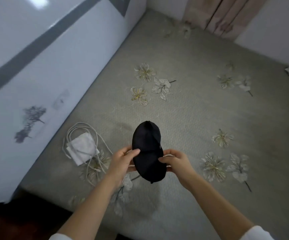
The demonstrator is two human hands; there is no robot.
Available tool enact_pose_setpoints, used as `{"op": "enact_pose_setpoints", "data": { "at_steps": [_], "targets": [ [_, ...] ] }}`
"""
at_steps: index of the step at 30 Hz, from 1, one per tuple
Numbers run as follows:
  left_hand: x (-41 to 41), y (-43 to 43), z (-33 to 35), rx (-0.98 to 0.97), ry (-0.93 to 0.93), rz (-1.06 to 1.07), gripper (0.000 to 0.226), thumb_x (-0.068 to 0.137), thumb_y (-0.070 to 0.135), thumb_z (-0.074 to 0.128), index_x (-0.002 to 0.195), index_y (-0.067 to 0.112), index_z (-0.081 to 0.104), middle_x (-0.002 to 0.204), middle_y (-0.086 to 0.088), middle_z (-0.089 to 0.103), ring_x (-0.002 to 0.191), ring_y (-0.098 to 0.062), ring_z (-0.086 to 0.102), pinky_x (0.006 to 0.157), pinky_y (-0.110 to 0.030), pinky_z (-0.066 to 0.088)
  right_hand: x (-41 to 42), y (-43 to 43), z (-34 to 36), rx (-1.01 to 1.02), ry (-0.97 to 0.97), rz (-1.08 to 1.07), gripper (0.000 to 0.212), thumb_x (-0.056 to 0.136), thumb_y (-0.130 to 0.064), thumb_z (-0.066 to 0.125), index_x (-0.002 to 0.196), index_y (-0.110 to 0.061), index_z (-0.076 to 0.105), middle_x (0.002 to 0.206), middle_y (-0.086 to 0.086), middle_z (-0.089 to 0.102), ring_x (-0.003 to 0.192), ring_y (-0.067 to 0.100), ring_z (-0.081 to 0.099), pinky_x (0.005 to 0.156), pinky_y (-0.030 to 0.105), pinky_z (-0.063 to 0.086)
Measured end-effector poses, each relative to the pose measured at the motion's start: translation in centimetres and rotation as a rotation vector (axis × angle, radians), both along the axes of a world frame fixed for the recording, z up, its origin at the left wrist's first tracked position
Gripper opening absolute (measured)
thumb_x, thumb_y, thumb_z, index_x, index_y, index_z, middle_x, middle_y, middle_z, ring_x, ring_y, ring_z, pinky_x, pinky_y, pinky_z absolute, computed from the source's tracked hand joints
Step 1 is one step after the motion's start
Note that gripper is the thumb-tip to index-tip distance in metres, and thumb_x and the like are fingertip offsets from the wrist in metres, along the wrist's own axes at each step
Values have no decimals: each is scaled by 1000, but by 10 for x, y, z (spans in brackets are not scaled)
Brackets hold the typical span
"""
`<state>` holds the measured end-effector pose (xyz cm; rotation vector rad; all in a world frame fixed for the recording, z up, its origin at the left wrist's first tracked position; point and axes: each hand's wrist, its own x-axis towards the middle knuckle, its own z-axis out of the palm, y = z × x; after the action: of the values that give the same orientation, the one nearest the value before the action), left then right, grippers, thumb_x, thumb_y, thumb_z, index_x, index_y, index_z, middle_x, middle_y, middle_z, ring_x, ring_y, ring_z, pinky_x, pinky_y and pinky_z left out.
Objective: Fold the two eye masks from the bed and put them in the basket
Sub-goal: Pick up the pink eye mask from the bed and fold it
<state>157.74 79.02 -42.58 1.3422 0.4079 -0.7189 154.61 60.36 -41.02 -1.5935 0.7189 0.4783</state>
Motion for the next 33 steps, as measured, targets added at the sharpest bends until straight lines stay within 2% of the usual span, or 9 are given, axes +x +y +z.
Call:
{"op": "enact_pose_setpoints", "data": {
  "at_steps": [3, 7, 9, 14, 20, 24, 28, 30, 33],
  "targets": [
    [-29, 10, 35, 45, -77, -54, 21, 87, 11, 61, 105, 20, 68, 93, -5, 74, 79, -17, 73, 60, -25, 57, -28, 7, 31, 89, -3, 5, 24, 76, 1, 63, 96, -11, 68, 85, 10, 70, 84, 27, 62, 71, 40, 45],
    [-60, 18, 64, -12, -61, -68, 30, 87, 7, 60, 115, 16, 66, 103, -10, 74, 92, -23, 72, 72, -31, 59, -53, 12, 58, 152, -43, 5, 8, 84, -19, 65, 85, -17, 72, 89, 8, 69, 86, 26, 61, 77, 41, 44],
    [-70, 20, 72, -107, -43, -41, 31, 88, 4, 57, 115, 16, 66, 108, -10, 73, 99, -24, 70, 74, -30, 58, -60, 13, 66, 195, -61, -76, 14, 87, -24, 63, 86, -13, 72, 82, 6, 68, 82, 23, 61, 78, 40, 44],
    [-85, 20, 93, -293, 95, 103, 35, 92, -6, 43, 120, 3, 60, 111, -14, 67, 96, -22, 65, 71, -26, 60, -66, 13, 84, 356, -106, -297, 21, 91, -12, 51, 75, -11, 64, 70, 5, 60, 66, 17, 56, 68, 30, 41],
    [-86, 27, 118, -363, 106, 155, 30, 87, 1, 41, 99, 3, 68, 96, -11, 70, 83, -22, 69, 63, -33, 60, -61, 4, 112, 568, -193, -368, 27, 94, -13, 40, 76, -6, 60, 71, 9, 69, 63, 19, 64, 61, 28, 48],
    [-86, 24, 130, -192, -2, 173, 3, 83, 10, 62, 80, 9, 62, 86, -9, 67, 79, -24, 68, 65, -33, 60, -57, -4, 124, 573, -246, -232, 27, 91, -15, 43, 91, 4, 62, 87, 15, 72, 81, 24, 68, 77, 31, 50],
    [-86, 16, 132, -24, -115, 189, 28, 76, -1, 68, 66, 14, 47, 78, -9, 61, 72, -20, 64, 51, -27, 57, -55, -5, 136, 537, -274, -171, 31, 91, -15, 40, 79, 2, 63, 87, 19, 72, 81, 29, 66, 70, 33, 47],
    [-86, 14, 134, 30, -165, 188, 30, 74, -7, 67, 70, 14, 45, 81, -7, 59, 73, -19, 62, 49, -27, 56, -53, -6, 141, 490, -275, -136, 34, 93, -19, 38, 78, -1, 63, 83, 15, 73, 76, 27, 65, 70, 35, 48],
    [-88, 12, 140, 0, -199, 147, 41, 74, -11, 66, 99, 18, 53, 97, -8, 64, 83, -23, 64, 63, -36, 58, -50, -4, 143, 347, -256, -28, 33, 91, -27, 42, 76, -7, 64, 78, 9, 67, 72, 23, 61, 69, 36, 51]
  ]
}}
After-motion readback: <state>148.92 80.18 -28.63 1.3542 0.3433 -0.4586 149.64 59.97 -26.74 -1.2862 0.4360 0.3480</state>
